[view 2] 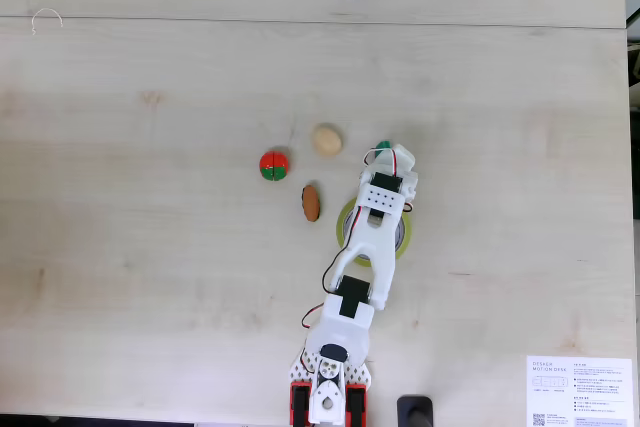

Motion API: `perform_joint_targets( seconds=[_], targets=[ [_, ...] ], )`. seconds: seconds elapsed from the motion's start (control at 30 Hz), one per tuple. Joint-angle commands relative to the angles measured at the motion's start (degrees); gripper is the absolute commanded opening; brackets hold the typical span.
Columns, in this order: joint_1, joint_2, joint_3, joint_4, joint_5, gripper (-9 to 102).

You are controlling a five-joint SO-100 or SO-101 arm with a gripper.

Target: Grasp a cucumber and put it in the hole.

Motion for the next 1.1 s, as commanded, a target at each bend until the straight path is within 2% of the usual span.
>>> perform_joint_targets(
  seconds=[0.0, 0.37, 0.67, 1.07],
  targets=[
    [0.18, 7.91, -2.29, 2.81, 1.67, 0],
    [0.09, 13.71, -2.99, 4.48, 1.93, 0],
    [0.09, 21.97, -9.14, 13.97, 6.15, 0],
    [0.18, 36.04, -5.98, 27.07, 17.14, 0]
  ],
)
